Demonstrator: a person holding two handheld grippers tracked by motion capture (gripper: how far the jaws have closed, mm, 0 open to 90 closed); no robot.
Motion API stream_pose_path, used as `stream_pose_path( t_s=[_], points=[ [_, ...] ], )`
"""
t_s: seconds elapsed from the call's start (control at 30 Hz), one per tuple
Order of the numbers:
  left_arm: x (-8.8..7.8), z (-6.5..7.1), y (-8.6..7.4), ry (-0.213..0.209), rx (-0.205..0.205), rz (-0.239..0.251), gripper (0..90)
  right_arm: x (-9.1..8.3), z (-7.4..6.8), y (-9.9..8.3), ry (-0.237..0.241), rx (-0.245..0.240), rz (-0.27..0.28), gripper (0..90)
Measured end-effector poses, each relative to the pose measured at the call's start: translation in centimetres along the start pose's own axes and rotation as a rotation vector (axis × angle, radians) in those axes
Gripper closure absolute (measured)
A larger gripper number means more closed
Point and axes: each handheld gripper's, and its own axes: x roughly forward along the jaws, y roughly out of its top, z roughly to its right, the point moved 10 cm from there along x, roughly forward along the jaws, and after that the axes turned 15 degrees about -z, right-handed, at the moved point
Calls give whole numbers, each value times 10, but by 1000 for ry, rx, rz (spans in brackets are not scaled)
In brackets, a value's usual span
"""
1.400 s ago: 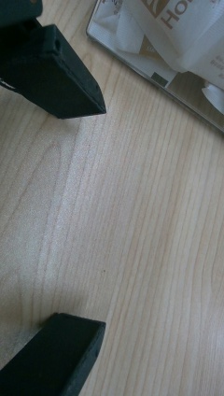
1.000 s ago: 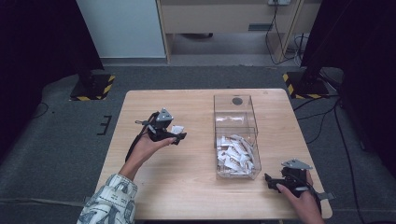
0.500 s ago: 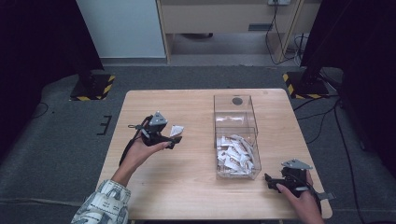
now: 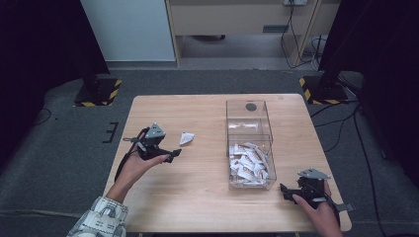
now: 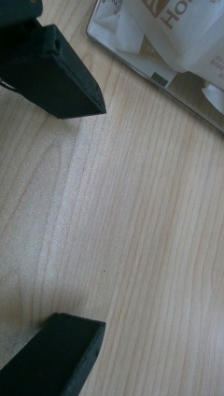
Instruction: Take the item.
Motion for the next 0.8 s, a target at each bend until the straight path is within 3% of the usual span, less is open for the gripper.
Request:
stream_pose_path(
  t_s=[0.3, 0.8],
  points=[
    [2, 2, -21, -18, -30, 11, 64, 0, 0, 0, 0, 0, 0, 5],
    [7, 1, -56, -14, -47, -33, 61, 0, 0, 0, -2, 1, 1, 5]
  ],
)
